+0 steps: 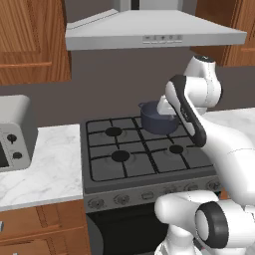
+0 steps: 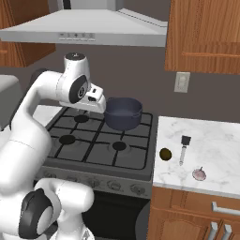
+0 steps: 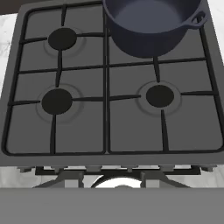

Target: Put the garlic and avocado in the pot. Retrieve the spatula and lightly stir the vegetables in the pot.

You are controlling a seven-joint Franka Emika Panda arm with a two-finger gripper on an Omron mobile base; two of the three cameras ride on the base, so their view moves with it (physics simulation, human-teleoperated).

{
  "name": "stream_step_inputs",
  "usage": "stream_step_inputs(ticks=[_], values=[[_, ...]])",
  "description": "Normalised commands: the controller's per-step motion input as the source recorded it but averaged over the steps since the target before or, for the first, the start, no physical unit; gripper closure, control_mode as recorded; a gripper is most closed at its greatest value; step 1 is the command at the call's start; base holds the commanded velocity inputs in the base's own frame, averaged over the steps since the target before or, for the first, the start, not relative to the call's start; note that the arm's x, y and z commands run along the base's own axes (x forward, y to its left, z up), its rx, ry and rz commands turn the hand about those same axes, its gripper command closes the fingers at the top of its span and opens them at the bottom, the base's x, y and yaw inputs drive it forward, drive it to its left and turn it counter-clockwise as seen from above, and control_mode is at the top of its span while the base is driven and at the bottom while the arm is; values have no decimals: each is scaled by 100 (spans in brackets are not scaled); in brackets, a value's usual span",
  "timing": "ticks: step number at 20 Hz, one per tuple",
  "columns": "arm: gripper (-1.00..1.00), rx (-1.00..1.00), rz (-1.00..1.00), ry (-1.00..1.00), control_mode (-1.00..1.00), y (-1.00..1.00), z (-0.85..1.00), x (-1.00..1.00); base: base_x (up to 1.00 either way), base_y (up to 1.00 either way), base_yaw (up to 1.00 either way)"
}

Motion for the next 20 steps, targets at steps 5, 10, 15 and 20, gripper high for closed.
stream_step_inputs(ticks=[5,10,15,20], values=[[-100,0,1,-1,-100,0,0,-25,0,0,0],[-100,1,2,-4,-100,-13,0,-28,0,0,0],[-100,11,0,-5,-100,-72,0,-5,0,0,0],[-100,8,1,-1,-100,-85,-20,0,0,0,0]])
